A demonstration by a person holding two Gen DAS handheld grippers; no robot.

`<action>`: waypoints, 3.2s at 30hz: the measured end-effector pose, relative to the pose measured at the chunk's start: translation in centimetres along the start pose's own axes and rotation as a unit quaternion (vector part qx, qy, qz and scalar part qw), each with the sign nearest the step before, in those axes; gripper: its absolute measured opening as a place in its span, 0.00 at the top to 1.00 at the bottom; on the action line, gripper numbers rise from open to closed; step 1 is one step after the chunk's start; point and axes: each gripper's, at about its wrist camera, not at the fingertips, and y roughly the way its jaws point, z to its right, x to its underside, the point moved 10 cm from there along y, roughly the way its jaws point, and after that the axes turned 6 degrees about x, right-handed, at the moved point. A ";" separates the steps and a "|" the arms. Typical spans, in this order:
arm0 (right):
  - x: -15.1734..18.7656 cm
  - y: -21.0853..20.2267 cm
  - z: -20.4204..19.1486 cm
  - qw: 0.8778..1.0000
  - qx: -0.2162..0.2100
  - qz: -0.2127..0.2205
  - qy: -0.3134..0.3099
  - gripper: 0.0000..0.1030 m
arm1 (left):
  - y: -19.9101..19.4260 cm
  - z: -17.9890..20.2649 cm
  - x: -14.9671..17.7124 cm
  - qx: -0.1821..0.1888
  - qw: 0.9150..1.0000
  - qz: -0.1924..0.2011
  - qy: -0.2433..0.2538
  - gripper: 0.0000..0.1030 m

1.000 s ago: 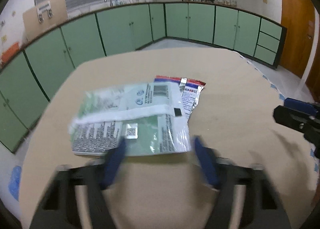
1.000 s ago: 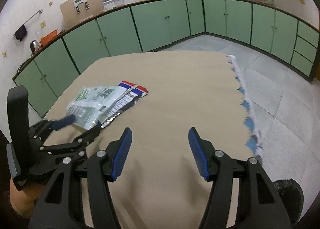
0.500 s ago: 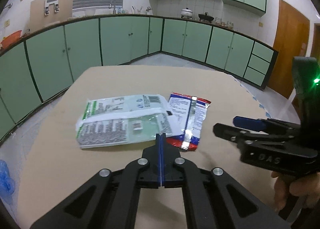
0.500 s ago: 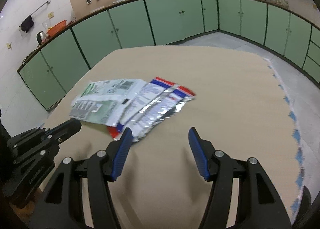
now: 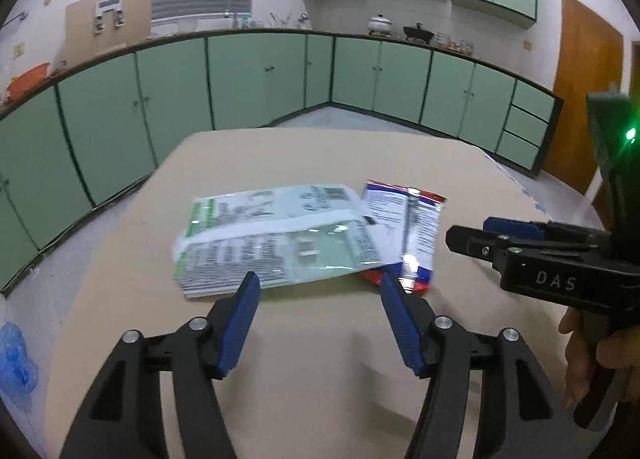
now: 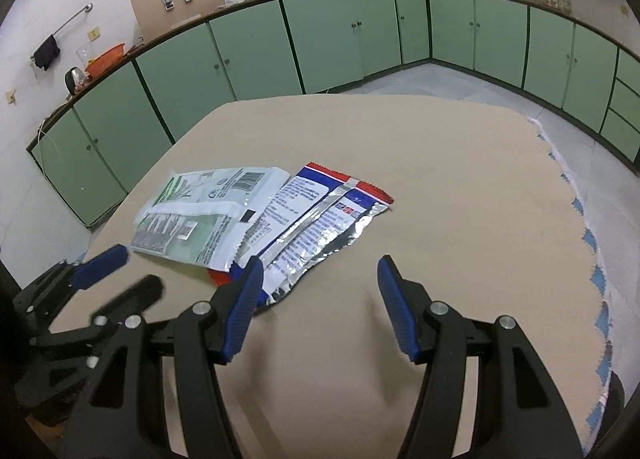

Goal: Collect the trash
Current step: 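Grasp the blue-white-red chip bag with the right tool and lift it, then grasp the green-white printed packet with the left tool while the right tool holds the chip bag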

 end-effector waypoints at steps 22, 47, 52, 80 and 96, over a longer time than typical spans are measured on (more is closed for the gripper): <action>0.7 3.1 -2.1 0.998 -0.024 -0.037 -0.045 0.98 | 0.1 -3.7 0.4 -0.006 1.000 -0.010 -0.020 0.40; -0.4 1.1 3.7 0.999 -0.037 -0.017 0.001 0.99 | 7.7 1.7 -1.3 0.021 0.996 -0.089 -0.016 1.00; -0.4 0.2 4.0 0.999 -0.038 -0.011 0.001 0.99 | 5.8 2.8 -2.2 0.039 0.997 -0.066 -0.006 1.00; -0.1 -0.5 4.1 0.999 -0.030 -0.009 0.001 0.99 | 8.4 -1.7 -1.2 -0.045 0.992 -0.114 -0.032 0.33; -0.7 -4.8 4.4 1.000 -0.024 0.017 -0.001 0.99 | 2.6 2.8 1.9 0.043 0.995 -0.082 -0.040 1.00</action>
